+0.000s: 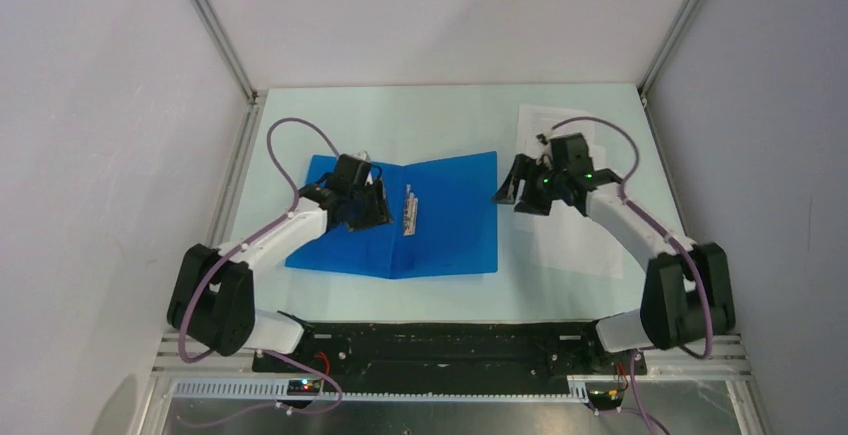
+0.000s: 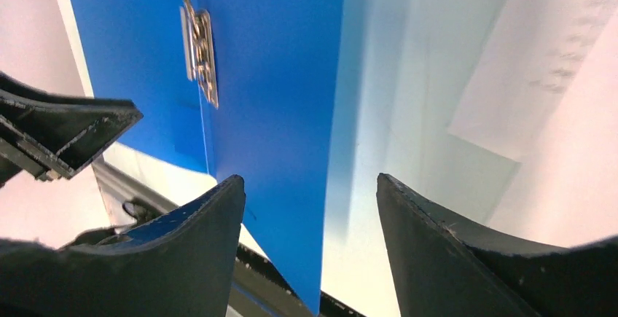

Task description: Put the files into the folder

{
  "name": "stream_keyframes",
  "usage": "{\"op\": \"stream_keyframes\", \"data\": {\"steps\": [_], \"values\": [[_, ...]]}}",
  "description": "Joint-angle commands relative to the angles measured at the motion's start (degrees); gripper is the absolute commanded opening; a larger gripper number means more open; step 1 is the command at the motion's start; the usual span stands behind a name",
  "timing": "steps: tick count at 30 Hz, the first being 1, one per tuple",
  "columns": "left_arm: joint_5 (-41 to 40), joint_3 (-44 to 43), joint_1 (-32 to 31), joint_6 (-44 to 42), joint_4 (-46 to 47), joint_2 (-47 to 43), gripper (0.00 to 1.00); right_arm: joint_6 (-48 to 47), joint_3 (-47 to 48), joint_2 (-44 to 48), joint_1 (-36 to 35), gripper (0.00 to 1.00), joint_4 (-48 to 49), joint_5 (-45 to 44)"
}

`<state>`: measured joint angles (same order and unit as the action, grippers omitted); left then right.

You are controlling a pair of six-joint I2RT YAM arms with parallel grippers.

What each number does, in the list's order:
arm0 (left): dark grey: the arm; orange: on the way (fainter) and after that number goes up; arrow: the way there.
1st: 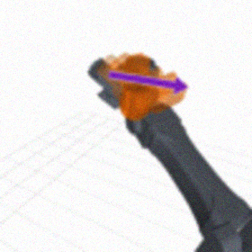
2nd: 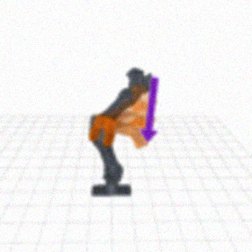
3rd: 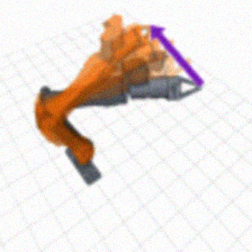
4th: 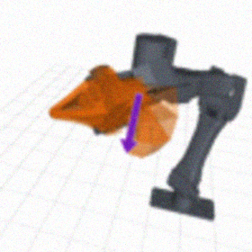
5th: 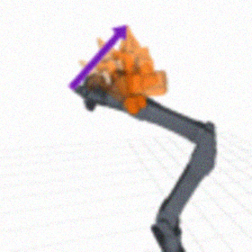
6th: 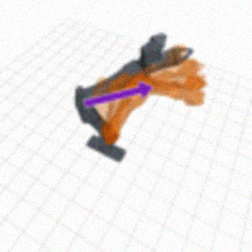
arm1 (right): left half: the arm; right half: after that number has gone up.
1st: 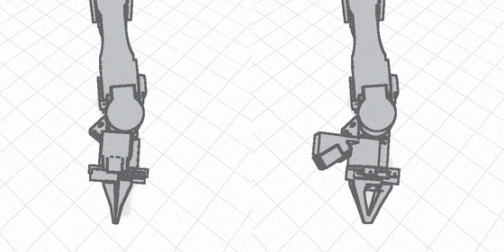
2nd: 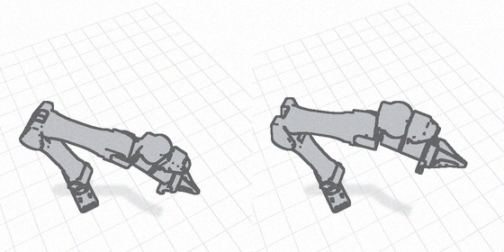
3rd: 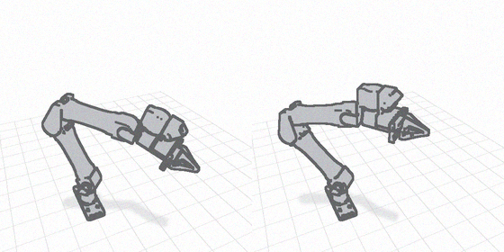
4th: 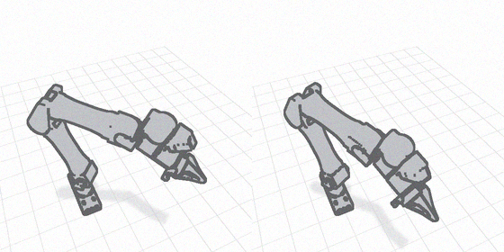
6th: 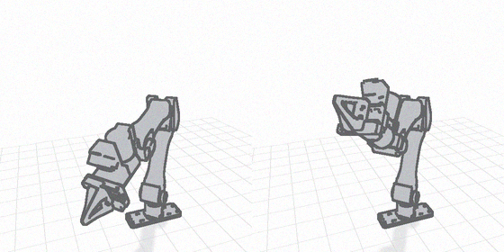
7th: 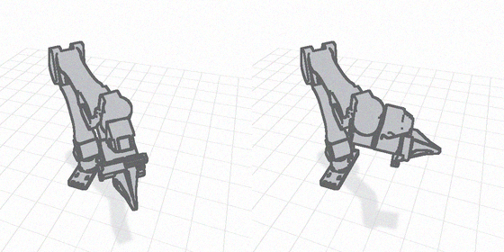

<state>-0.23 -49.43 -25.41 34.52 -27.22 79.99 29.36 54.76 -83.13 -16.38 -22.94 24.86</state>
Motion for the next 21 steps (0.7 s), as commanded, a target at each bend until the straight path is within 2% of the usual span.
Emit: {"op": "stream_keyframes", "data": {"steps": [1, 3, 11, 16, 21], "values": [[2.43, -4.37, -0.31, 0.0, -0.57, -3.16, 0.61, -3.23, 2.68, 7.16, 4.94, 0.71, -6.83, -8.12], [2.68, -5.29, -1.25, -0.48, -1.09, -3.53, 0.61, -4.28, 1.83, 9.18, 8.58, 0.72, -8.83, -11.38], [3.79, -9.92, -7.89, 0.87, -1.56, -3.74, 0.62, -2.5, -6.83, 16.67, 35.12, 0.73, -9.43, -12.54], [4.65, -12.25, -8.6, 0.55, -1.65, -1.8, 0.66, -0.99, -11.58, 17.39, 43.68, 0.73, -8.13, -15.9], [4.48, -13.22, -8.2, -0.06, -1.68, -1.01, 0.67, -2.38, -12.0, 11.82, 46.56, 0.73, -5.66, -16.97]]}}
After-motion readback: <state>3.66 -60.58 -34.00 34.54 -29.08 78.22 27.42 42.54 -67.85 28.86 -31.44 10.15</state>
